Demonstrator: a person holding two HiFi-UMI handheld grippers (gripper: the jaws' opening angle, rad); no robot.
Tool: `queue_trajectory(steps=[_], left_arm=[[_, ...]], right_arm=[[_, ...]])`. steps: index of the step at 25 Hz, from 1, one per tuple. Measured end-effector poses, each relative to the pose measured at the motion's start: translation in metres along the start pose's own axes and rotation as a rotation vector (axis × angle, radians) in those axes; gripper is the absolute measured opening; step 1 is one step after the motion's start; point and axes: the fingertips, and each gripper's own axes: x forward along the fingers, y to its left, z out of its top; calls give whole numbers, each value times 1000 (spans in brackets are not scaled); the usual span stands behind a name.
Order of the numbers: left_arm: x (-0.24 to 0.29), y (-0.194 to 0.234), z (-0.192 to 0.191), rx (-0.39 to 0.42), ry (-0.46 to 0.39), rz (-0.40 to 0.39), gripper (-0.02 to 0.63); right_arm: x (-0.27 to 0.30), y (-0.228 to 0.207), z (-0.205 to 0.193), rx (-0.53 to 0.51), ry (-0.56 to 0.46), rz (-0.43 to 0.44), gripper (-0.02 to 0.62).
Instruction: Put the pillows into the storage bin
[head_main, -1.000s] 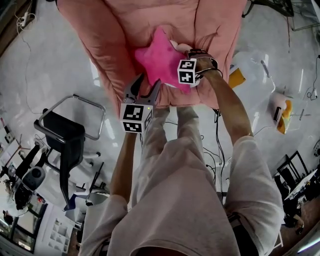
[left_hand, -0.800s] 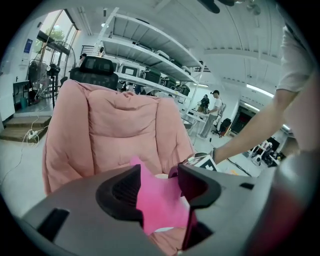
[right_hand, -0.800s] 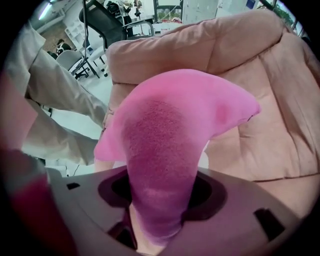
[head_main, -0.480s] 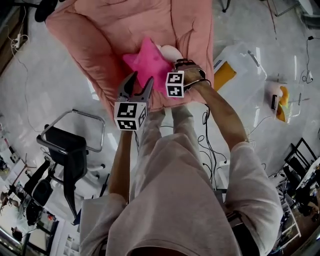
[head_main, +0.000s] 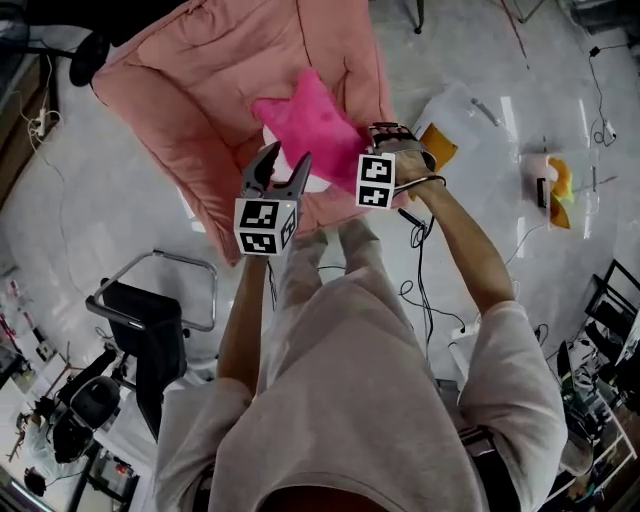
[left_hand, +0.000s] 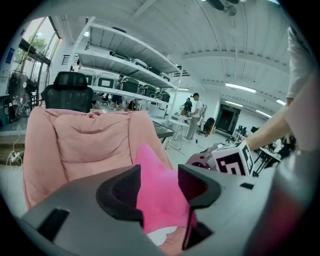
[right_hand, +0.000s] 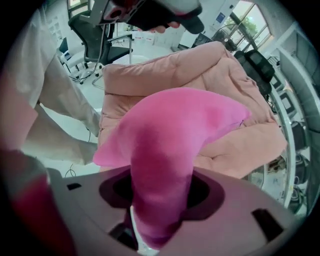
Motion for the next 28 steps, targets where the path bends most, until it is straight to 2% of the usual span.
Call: queue_trajectory(steps=[6, 13, 16, 19, 24, 28], left_arm=[[24, -61, 31, 95, -10, -109, 229], [72, -172, 51, 219, 11, -291, 229], [90, -218, 50, 262, 26, -360, 229], [105, -261, 46, 299, 44, -425, 229], [128, -314, 42, 351, 74, -508, 229], [147, -339, 36, 378, 102, -545, 229]], right_arm=[[-57, -10, -71, 187, 13, -73, 230], [-124, 19, -212, 524, 58, -177, 232], [-141, 43, -269, 736, 56, -200, 230], [-152, 74, -319, 990, 37, -226, 227], [-156, 119, -377, 1467, -81, -279, 224], [-150, 146, -412, 1770, -176, -329, 222]])
